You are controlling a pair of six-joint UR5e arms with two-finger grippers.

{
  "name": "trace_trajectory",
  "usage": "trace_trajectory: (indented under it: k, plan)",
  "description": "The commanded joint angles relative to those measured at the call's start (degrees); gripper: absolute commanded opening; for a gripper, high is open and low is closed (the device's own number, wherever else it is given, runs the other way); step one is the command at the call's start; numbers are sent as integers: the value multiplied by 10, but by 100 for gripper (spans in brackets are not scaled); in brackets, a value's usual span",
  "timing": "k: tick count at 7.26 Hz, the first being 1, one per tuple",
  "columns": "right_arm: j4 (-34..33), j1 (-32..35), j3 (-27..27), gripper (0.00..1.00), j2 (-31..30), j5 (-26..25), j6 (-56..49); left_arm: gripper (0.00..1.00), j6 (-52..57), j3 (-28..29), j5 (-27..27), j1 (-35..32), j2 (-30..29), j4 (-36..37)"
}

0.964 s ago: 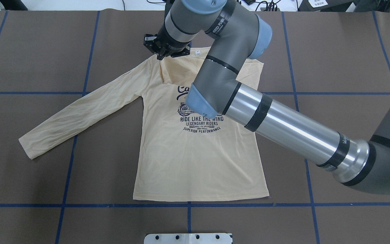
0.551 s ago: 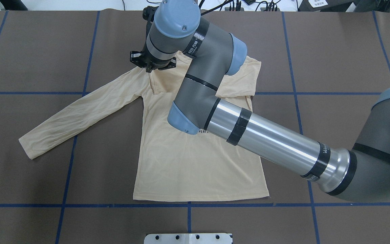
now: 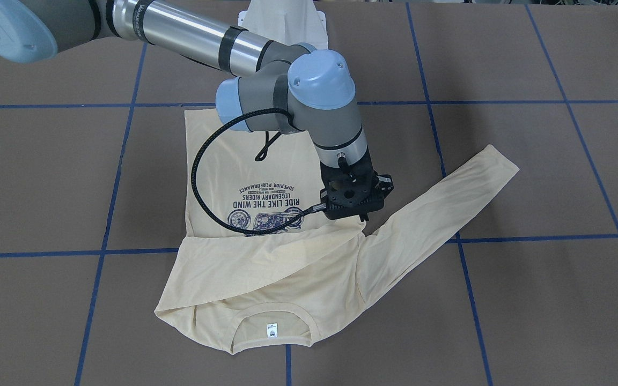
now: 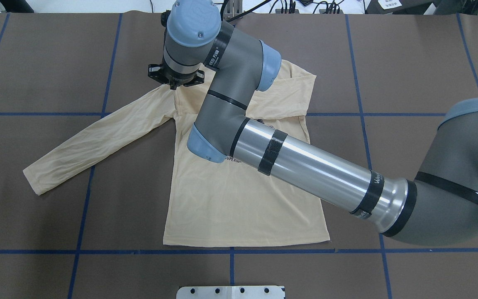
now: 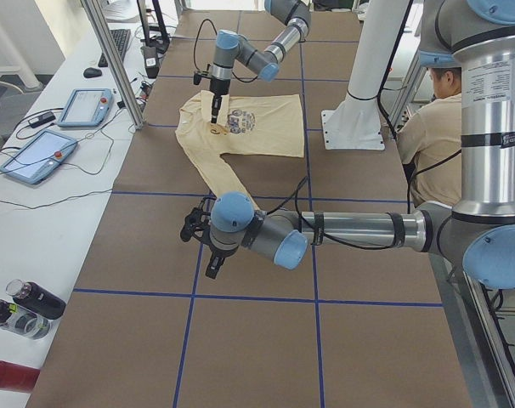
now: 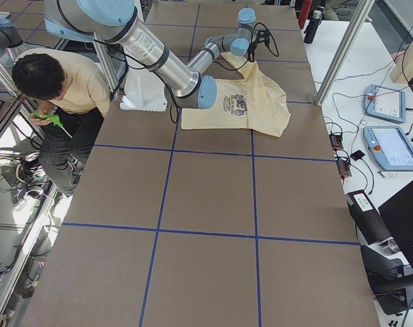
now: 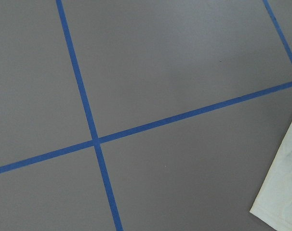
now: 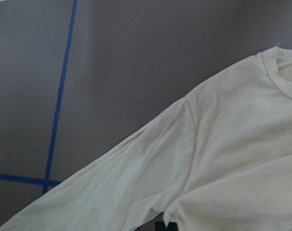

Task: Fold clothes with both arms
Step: 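Lift the cuff with the right gripper and carry it across the shirt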

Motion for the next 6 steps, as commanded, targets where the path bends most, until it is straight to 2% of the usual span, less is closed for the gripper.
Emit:
trace_trajectory:
  k: [1, 2, 3, 5, 6]
  plan:
    - [3, -17, -12, 79, 6, -36, 0, 100, -2, 2, 0, 0, 0, -4]
    - [4, -23, -41, 96, 26, -45, 2, 100, -3, 0, -1, 0, 0, -4]
    - [4, -23, -56, 97, 40, -46, 7, 100, -4, 0, -3, 0, 0, -4]
    - [4, -16, -51, 98, 41, -33, 30, 100, -30, 0, -6, 10, -5, -8]
    - [0, -1, -44, 98, 35, 6, 52, 100, -91, 0, 1, 47, -8, -47]
